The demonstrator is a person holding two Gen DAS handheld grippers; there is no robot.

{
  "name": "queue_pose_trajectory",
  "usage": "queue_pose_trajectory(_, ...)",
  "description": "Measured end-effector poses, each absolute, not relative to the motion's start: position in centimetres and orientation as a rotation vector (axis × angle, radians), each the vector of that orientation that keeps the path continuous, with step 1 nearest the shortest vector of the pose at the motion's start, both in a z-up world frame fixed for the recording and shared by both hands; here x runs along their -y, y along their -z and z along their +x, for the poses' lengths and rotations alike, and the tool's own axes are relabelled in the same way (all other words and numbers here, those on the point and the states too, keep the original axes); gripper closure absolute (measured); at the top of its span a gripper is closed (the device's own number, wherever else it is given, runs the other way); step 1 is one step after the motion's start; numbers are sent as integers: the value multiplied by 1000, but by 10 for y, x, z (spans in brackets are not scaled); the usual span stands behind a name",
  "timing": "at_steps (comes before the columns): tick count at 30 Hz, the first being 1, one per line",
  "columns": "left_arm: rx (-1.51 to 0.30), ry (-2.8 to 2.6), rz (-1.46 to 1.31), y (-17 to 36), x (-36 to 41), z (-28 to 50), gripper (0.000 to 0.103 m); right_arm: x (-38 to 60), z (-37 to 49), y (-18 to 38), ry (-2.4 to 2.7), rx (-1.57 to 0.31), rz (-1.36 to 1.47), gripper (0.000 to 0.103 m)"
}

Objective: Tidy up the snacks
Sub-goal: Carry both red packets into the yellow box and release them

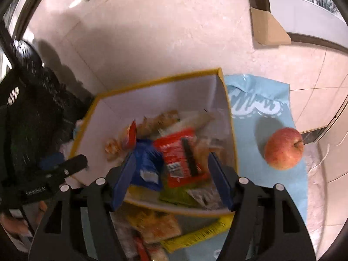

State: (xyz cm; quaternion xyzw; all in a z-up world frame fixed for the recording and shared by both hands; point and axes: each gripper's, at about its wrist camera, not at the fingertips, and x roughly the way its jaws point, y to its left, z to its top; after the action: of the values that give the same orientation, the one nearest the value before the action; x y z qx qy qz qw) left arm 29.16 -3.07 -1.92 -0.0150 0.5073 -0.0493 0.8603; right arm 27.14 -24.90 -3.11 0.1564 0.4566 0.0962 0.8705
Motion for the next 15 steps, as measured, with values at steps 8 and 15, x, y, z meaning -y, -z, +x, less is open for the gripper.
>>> queue_pose_trajectory(8,-1120,121,-52,33,21,248,5,253,227,40,-204,-959,349,31)
queue_pose_trajectory(15,-1181,119,-69,52,14,206,5,249,192,47,-204,-992,322,29)
